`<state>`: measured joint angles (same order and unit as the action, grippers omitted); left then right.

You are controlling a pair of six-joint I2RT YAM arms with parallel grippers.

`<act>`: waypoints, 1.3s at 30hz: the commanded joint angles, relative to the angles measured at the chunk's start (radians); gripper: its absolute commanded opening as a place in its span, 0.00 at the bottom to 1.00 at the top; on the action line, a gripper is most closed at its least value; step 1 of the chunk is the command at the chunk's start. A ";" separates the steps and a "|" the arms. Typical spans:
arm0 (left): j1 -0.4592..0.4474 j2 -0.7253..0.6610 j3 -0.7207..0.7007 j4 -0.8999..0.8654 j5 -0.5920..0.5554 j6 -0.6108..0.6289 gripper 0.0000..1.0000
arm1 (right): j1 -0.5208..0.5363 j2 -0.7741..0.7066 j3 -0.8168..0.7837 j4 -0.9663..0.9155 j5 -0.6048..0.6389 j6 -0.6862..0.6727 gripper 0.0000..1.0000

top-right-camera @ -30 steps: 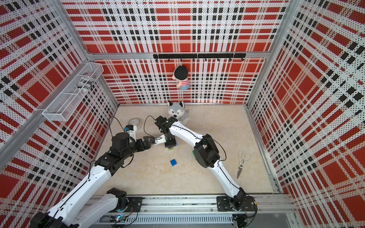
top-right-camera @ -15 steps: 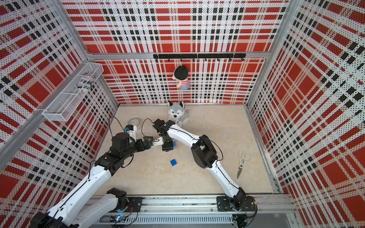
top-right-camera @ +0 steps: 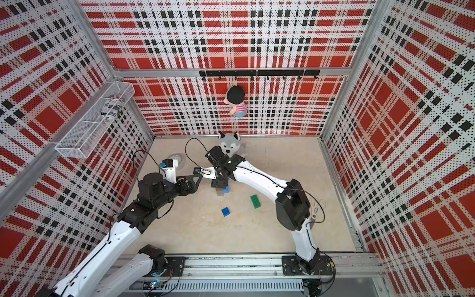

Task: Assemble the letter p with lego
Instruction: Assemble the lego brick with the lego brick, then adjust the lego brick at the center of the board.

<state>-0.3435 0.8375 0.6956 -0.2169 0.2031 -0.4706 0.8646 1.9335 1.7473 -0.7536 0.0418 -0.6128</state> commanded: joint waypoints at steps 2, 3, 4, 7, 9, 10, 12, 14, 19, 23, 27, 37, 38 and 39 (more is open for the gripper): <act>0.010 0.035 0.009 -0.078 -0.137 -0.015 0.98 | 0.004 -0.246 -0.183 0.145 0.127 0.316 0.70; 0.001 0.044 0.015 -0.078 -0.146 -0.019 0.94 | 0.004 -0.280 -0.225 0.140 0.150 0.419 0.70; -0.009 0.056 0.024 -0.076 -0.151 -0.023 0.88 | 0.004 -0.304 -0.259 0.122 0.175 0.526 0.69; -0.048 0.112 0.048 -0.057 -0.173 -0.042 0.66 | 0.013 -0.357 -0.345 0.048 0.189 0.790 0.65; -0.076 0.157 0.060 -0.042 -0.198 -0.066 0.35 | 0.031 -0.404 -0.430 0.049 0.189 0.879 0.62; -0.092 0.179 0.063 -0.033 -0.213 -0.084 0.20 | 0.045 -0.445 -0.502 0.073 0.214 0.951 0.62; -0.109 0.217 0.064 -0.019 -0.233 -0.108 0.12 | 0.050 -0.512 -0.579 0.098 0.240 1.050 0.62; -0.114 0.245 0.058 0.006 -0.232 -0.125 0.13 | 0.048 -0.594 -0.668 0.127 0.285 1.112 0.63; -0.129 0.288 0.063 0.057 -0.177 -0.146 0.17 | 0.049 -0.609 -0.759 0.127 0.285 1.112 0.63; -0.128 0.281 0.055 0.051 -0.210 -0.167 0.13 | 0.050 -0.512 -0.793 0.240 0.169 1.192 0.62; -0.096 0.260 0.032 0.047 -0.194 -0.175 0.10 | 0.050 -0.391 -0.770 0.392 0.073 1.198 0.60; -0.013 0.183 -0.018 0.049 -0.135 -0.151 0.08 | 0.049 -0.182 -0.624 0.433 0.113 1.200 0.59; -0.010 0.180 -0.021 0.049 -0.133 -0.150 0.09 | 0.049 -0.167 -0.611 0.433 0.120 1.197 0.59; -0.007 0.180 -0.026 0.050 -0.130 -0.148 0.09 | 0.048 -0.152 -0.596 0.433 0.125 1.196 0.59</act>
<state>-0.3622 1.0317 0.6884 -0.1848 0.0475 -0.6323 0.9089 1.7462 1.1156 -0.3542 0.1413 0.5755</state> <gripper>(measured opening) 0.086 0.594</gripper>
